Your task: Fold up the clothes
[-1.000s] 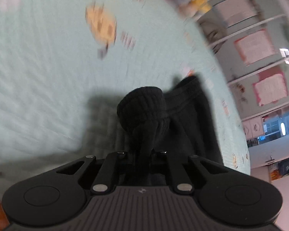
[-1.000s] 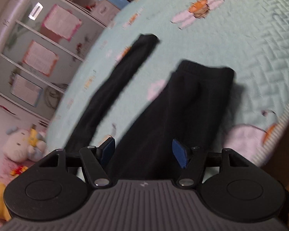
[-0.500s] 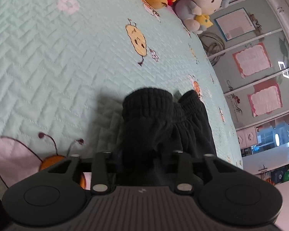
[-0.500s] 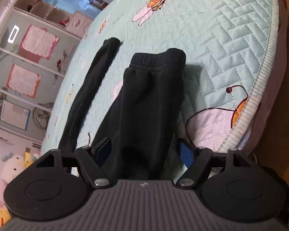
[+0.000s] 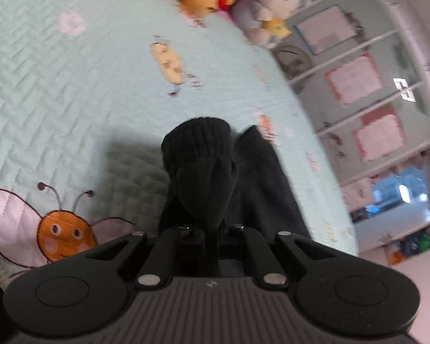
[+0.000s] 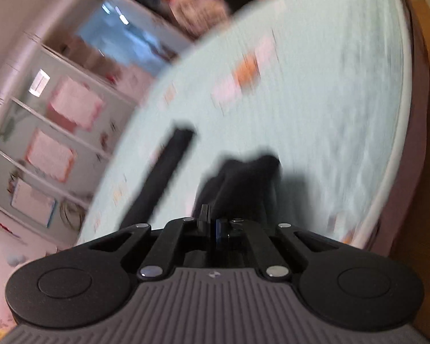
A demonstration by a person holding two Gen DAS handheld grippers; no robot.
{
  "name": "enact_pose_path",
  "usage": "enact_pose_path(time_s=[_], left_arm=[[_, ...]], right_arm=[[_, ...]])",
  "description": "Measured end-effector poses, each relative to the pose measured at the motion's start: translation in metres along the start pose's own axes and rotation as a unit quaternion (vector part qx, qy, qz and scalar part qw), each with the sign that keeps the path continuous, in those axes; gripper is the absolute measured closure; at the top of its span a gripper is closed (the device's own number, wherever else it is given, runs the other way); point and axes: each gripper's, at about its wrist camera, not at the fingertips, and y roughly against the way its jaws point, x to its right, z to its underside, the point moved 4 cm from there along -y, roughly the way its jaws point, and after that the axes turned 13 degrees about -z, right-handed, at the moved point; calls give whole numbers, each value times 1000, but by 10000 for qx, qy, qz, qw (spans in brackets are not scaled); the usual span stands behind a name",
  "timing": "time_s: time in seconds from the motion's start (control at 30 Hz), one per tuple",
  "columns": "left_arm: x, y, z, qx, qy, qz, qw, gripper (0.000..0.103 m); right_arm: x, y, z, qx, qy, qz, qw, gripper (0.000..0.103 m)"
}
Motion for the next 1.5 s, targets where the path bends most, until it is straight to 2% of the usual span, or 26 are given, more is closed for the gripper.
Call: enact_pose_path(time_s=[0.1,0.17,0.23,0.27,0.3,0.33,0.37,0.43,0.57,0.6,0.63,0.67,0.7,0.73,0.8,0.83,0.87,0.9,0.93,0.97,1.07,1.17,1.27,1.37,1.5], left_arm=[[-7,-15,13,-205,-99,-232,9995,98],[-21,-34,23,-543,57,-558,9970,97],[-29,-37,29,-636,141,-530,9965,92],[-30,-34,28,-634,149,-505,9966,83],[-32,-32,28,-632,156,-479,9967,63],[-33,-29,27,-615,161,-450,9970,56],[-34,-28,26,-578,158,-427,9973,53],[-33,-27,25,-521,130,-411,9977,53],[-18,-28,25,-482,-58,-322,9983,55],[-13,-27,25,-442,-173,-319,9984,58],[-7,-26,26,-370,-359,-339,9981,65],[-2,-25,27,-298,-545,-360,9974,94],[3,-24,27,-228,-730,-415,9962,100],[6,-24,26,-185,-875,-510,9947,100],[3,-23,25,-241,-923,-576,9938,100],[-1,-22,24,-296,-910,-581,9937,99],[-7,-19,21,-313,-887,-601,9937,98],[-13,-12,17,-249,-856,-634,9940,92],[-19,-3,12,-110,-817,-667,9944,87],[-21,8,5,99,-810,-696,9942,79],[-14,34,-22,711,-988,-718,9900,75],[12,35,-45,822,-1154,-535,9885,66],[50,12,-61,818,-1424,-397,9856,63],[88,-21,-74,702,-1522,-320,9853,63],[128,-88,-84,371,-1674,-407,9843,60]], right_arm=[[-3,5,-7,33,396,146,9991,101],[4,2,2,-94,219,211,9995,91],[12,-1,11,-221,42,276,9994,86],[16,-3,15,-285,-47,308,9991,80],[20,-4,20,-349,-136,341,9987,72],[24,-6,24,-412,-224,373,9982,58],[27,-8,28,-476,-313,405,9976,48],[35,-11,37,-603,-490,469,9959,45],[25,-21,50,-899,-428,363,9944,47],[18,-24,53,-938,-296,344,9946,52],[11,-26,54,-923,-90,358,9950,73],[6,-28,53,-895,91,402,9951,91],[4,-29,49,-845,227,498,9949,92],[3,-29,44,-771,326,575,9948,96],[7,-27,32,-582,357,657,9955,96],[10,-26,29,-594,263,692,9955,90],[15,-26,27,-673,124,751,9948,73],[19,-22,24,-681,28,858,9940,65],[20,-13,18,-497,14,1002,9937,57],[22,-4,13,-314,0,1145,9929,55],[24,24,-5,251,-73,1508,9882,53],[-6,33,-15,648,43,1138,9914,53],[-58,17,2,433,640,556,9955,48],[-104,-18,46,-374,982,-187,9943,42],[-146,-63,139,-1666,1359,-799,9733,42]])
